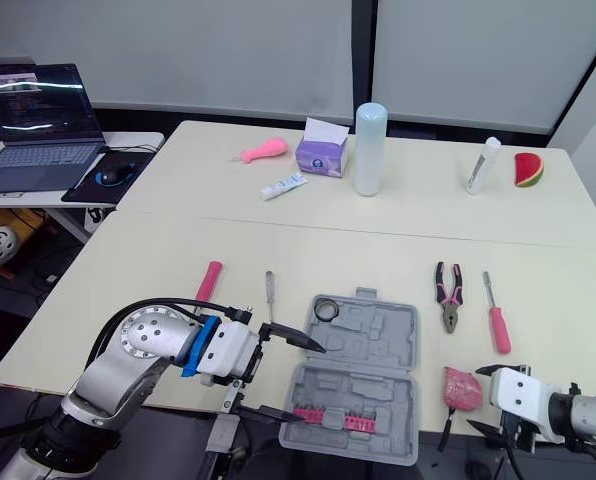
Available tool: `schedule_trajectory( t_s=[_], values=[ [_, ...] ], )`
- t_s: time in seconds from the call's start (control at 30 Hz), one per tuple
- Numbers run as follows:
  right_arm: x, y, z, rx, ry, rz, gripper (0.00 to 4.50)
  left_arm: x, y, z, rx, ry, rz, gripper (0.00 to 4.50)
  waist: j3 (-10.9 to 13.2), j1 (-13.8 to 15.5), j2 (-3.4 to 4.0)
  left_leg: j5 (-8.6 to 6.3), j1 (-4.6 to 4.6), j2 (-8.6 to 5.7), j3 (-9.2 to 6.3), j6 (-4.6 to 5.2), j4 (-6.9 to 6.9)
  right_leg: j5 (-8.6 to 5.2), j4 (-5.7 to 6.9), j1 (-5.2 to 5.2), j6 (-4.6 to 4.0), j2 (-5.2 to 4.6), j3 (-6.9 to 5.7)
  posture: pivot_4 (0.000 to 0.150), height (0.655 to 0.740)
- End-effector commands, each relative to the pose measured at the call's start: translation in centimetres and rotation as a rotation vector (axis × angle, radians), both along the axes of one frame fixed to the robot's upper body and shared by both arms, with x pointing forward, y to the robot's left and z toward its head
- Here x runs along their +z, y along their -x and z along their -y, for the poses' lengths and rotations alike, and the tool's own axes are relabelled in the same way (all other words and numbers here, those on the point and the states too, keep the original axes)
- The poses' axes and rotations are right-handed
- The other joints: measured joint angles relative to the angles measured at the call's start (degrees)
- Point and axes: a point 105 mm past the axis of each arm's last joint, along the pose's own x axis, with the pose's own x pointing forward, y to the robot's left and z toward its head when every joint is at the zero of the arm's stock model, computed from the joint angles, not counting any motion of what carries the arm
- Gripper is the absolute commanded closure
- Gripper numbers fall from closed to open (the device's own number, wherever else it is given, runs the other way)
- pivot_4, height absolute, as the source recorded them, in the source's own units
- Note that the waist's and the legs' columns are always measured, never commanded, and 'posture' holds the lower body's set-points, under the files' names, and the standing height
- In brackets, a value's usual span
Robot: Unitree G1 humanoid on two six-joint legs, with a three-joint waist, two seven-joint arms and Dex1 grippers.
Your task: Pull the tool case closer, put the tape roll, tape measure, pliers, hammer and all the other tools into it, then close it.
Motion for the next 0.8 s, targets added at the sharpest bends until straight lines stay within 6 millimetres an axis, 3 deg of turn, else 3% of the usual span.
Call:
schedule_trajectory(
  t_s=[0.03,0.37,0.8],
  values=[
    [0.0,-0.3,-0.2,0.021,-0.002,-0.002,0.01,0.6,0.4,0.5,-0.026,0.010,0.024,0.00,0.0,0.0,0.00,0.00,0.00,0.00,0.00,0.00,0.00,0.00,0.00,0.00,0.00,0.00,0.00,0.150,0.7161],
    [-0.8,-1.5,-0.4,0.046,0.006,0.009,0.01,0.6,0.2,0.6,-0.024,0.007,0.024,0.00,0.0,0.0,0.01,0.00,0.00,0.01,0.00,0.00,0.03,0.00,0.03,0.00,0.00,0.00,0.00,0.150,0.7161],
    [-1.9,-1.6,-1.1,0.080,-0.007,0.001,0.01,0.5,0.0,0.4,-0.024,-0.008,0.032,0.00,0.0,0.0,0.00,0.00,0.01,0.02,0.00,0.00,0.06,0.00,0.09,0.00,0.00,0.00,-0.01,0.150,0.7161]
  ],
)
